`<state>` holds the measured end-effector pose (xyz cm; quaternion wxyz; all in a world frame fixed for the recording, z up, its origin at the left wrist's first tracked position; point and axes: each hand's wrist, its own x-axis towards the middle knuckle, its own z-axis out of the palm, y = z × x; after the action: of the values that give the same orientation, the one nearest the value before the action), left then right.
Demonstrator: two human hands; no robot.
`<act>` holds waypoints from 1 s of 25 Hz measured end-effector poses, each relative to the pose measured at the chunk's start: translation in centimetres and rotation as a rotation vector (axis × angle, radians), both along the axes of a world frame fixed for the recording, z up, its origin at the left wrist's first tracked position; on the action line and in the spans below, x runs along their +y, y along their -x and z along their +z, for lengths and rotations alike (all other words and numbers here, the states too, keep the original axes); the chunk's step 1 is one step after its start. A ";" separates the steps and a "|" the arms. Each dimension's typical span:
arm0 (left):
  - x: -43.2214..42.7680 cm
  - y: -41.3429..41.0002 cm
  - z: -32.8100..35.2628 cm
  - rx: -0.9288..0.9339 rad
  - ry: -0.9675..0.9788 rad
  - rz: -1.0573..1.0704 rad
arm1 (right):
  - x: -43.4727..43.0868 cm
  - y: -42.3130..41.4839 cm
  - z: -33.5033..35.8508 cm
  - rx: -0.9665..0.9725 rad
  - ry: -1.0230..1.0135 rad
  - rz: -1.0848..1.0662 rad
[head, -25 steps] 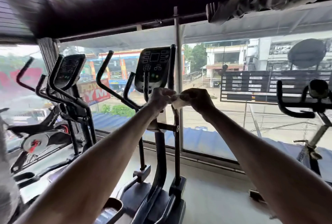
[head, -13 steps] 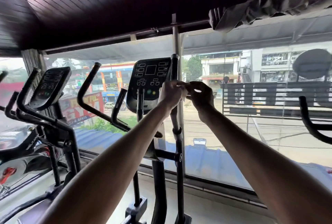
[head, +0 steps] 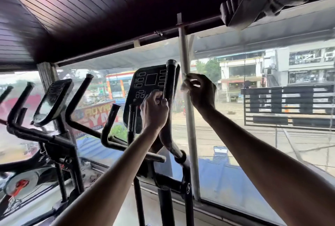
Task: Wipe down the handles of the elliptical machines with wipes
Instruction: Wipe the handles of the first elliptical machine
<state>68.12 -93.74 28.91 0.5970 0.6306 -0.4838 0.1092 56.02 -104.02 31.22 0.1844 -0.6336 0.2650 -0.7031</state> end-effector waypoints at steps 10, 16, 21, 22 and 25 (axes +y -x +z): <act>-2.8 3.2 -1.1 0.266 0.030 0.170 | -7.3 -0.6 1.3 0.270 0.611 0.239; -2.7 3.1 -1.4 0.359 0.026 0.091 | -9.9 -1.5 1.6 0.603 0.795 0.196; -2.0 2.9 -1.5 0.401 0.019 0.063 | -11.0 -1.0 4.5 0.602 0.850 0.144; -2.0 2.9 -1.6 0.403 0.023 0.060 | -11.3 -1.1 4.8 0.606 0.856 0.136; -1.9 2.6 -1.8 0.390 0.026 0.022 | -12.3 -1.5 6.2 0.519 0.747 0.160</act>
<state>65.52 -95.60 27.14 0.6862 0.6373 -0.3506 -0.0021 57.53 -116.32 37.45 -0.0755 -0.8300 -0.0188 -0.5523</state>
